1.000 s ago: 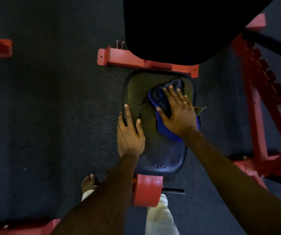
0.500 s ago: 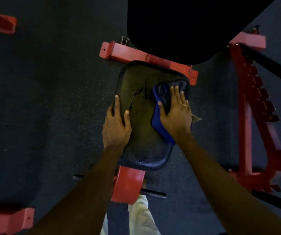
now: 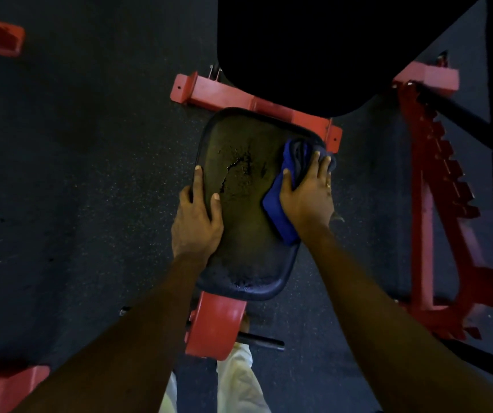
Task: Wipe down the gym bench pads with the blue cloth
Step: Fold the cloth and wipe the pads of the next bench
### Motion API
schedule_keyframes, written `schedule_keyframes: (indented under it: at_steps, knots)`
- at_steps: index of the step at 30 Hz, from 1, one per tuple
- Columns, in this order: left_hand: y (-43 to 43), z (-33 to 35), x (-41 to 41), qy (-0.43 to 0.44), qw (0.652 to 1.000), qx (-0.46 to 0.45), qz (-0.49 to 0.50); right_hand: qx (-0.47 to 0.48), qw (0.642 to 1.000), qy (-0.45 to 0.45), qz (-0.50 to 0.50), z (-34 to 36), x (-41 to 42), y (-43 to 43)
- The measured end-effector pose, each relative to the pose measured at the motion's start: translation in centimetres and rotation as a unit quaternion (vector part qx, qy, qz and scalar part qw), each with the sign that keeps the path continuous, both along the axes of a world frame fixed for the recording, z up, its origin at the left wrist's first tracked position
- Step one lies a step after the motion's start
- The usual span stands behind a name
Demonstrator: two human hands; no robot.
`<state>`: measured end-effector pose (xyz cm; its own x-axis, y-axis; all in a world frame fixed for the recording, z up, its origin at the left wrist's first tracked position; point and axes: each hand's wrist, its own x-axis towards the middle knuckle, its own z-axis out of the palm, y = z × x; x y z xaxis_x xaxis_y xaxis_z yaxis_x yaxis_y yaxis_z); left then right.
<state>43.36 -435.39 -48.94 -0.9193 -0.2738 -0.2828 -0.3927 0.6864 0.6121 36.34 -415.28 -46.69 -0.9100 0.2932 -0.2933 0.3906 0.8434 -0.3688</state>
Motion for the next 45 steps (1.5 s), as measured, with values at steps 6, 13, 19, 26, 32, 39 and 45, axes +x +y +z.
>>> schedule_keyframes:
  at_steps: [6, 13, 19, 26, 32, 39, 45]
  knots:
    - [0.2, 0.3, -0.1, -0.004, 1.000, 0.003, -0.003, -0.030, 0.999, 0.000, -0.038, 0.5, 0.4, -0.1]
    - [0.3, 0.2, -0.2, -0.004, 1.000, 0.000, -0.004, -0.049, 0.998, -0.034, -0.017, 1.0, 8.3, -0.7]
    - [0.1, 0.0, -0.2, -0.005, 1.000, -0.003, -0.006, -0.028, 0.998, -0.002, -0.059, 0.0, -0.2, 0.4]
    - [0.1, 0.2, -0.3, -0.003, 1.000, -0.012, -0.012, 0.017, 0.984, 0.027, 0.177, 0.3, 2.7, 0.8]
    - [-0.3, 0.0, -0.1, 0.013, 0.999, 0.021, -0.035, 0.010, 0.998, 0.038, 0.055, 0.2, -3.2, -1.4]
    - [-2.8, 0.0, 0.4, -0.025, 0.988, 0.097, -0.119, 0.068, 0.984, 0.065, 0.153, 0.3, -3.5, -6.6]
    - [-8.1, -0.5, 1.7, -0.060, 0.962, 0.045, -0.264, 0.067, 0.992, 0.068, 0.085, 0.0, -4.5, -10.2]
